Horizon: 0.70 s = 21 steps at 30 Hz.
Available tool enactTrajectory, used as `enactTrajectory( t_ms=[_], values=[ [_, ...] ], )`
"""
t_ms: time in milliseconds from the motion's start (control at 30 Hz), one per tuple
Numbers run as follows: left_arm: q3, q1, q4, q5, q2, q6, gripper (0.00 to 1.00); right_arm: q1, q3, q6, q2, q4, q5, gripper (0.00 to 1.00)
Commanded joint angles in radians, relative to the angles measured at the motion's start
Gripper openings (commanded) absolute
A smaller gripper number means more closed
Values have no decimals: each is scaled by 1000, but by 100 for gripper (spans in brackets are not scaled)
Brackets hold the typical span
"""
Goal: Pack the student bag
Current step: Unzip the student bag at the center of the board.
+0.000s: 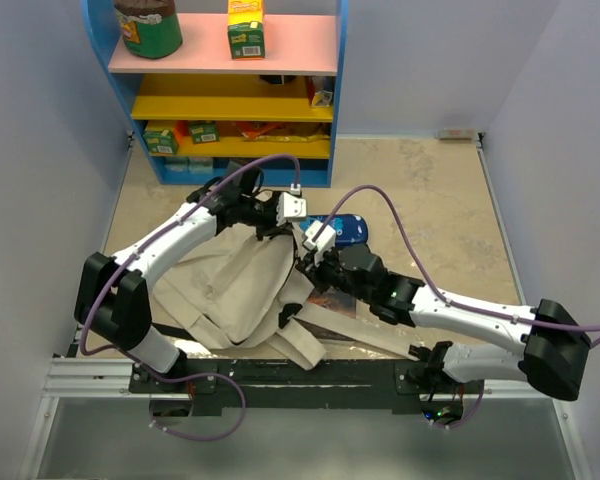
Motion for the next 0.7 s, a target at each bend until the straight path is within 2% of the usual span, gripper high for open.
enactTrajectory(
  t_ms=[0,167,367,667],
  values=[
    [2,6,250,-151,20,-160,0,95,-6,73,34,36,-6,0],
    [56,6,262,-271,99,-215,0,161,-3,119,66,31,25,0],
    [84,6,291,-338,151,-256,0,230,-9,173,85,36,19,0],
    [194,6,305,-479,247,-333,0,365,12,265,207,71,36,0]
  ],
)
